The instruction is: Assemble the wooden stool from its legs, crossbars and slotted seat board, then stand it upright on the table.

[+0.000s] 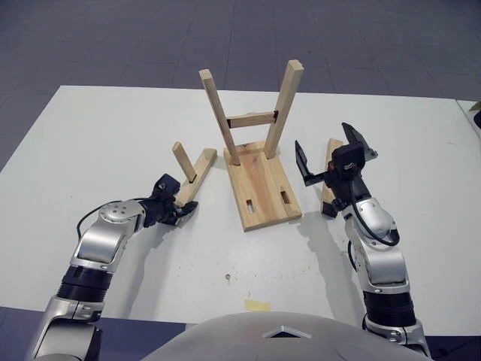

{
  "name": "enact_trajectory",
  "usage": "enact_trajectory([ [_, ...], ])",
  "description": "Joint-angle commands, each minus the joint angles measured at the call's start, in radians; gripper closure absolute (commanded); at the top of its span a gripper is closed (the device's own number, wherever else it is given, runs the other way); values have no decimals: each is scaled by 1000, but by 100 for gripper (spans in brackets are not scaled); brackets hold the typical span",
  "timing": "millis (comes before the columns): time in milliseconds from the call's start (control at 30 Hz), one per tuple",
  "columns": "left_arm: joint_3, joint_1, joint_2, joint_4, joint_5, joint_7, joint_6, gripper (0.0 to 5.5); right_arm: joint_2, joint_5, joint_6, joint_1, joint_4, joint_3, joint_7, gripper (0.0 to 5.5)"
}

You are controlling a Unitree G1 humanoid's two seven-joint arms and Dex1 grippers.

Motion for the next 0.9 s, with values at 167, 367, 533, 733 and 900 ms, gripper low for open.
enact_trajectory([
  [167, -56, 30, 95, 76, 113, -35, -21, 328, 14, -38, -13, 19, -18, 26, -20, 10],
  [367, 56, -84, 80, 147, 180, 133, -85, 338, 9, -27, -8, 4, -15, 10, -14, 10],
  [533, 219, -288, -43, 98, 203, 419, -166, 341, 20, 130, 33, -66, -49, -82, 27, 10],
  [733, 280, -535, -164, -103, 29, 388, -270, 342, 23, 863, 318, -172, -219, -231, 125, 10],
  [900, 169, -518, -179, -204, -98, 141, -316, 342, -12, 1306, 359, -223, -255, -318, 50, 10],
])
